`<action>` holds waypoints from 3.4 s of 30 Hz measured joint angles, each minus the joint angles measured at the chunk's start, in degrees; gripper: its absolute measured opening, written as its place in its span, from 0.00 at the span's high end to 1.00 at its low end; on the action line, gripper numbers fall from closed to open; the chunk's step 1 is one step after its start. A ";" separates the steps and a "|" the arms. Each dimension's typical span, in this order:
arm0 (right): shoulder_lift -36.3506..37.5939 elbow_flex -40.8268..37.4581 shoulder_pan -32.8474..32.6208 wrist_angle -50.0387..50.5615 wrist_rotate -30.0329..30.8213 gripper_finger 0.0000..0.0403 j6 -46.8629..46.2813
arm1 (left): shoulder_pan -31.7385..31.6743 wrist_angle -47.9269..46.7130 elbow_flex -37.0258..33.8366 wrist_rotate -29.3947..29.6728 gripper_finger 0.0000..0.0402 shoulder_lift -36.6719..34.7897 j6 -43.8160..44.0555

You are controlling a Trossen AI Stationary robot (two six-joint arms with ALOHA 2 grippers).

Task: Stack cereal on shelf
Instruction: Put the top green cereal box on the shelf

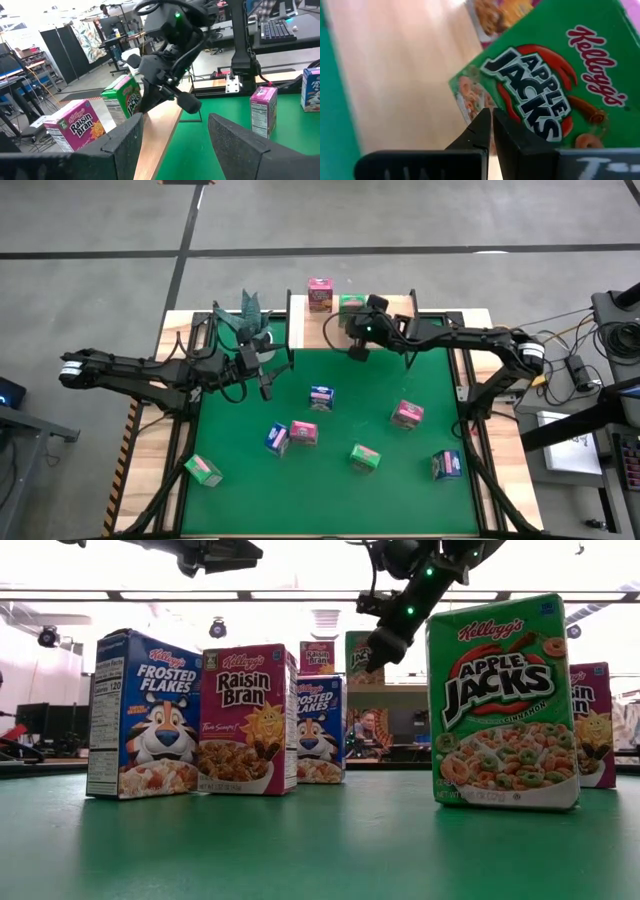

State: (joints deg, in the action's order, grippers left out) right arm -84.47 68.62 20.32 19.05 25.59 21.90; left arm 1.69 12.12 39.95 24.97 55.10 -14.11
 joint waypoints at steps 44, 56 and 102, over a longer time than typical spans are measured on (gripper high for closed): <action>-2.75 -0.63 5.85 -9.04 -3.99 0.98 3.15 | -0.02 0.02 -0.01 -0.02 0.48 -0.01 -0.20; -2.71 -0.66 6.60 -7.01 -4.07 0.98 5.99 | -0.02 0.00 -0.01 -0.02 0.48 -0.01 -0.20; -2.12 -0.81 8.94 -2.14 -2.91 0.98 9.52 | -0.02 -0.04 0.01 -0.02 0.48 -0.01 -0.17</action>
State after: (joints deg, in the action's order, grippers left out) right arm -86.59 67.81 29.26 16.91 22.68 31.42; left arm 1.67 12.08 39.96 24.95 55.09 -14.28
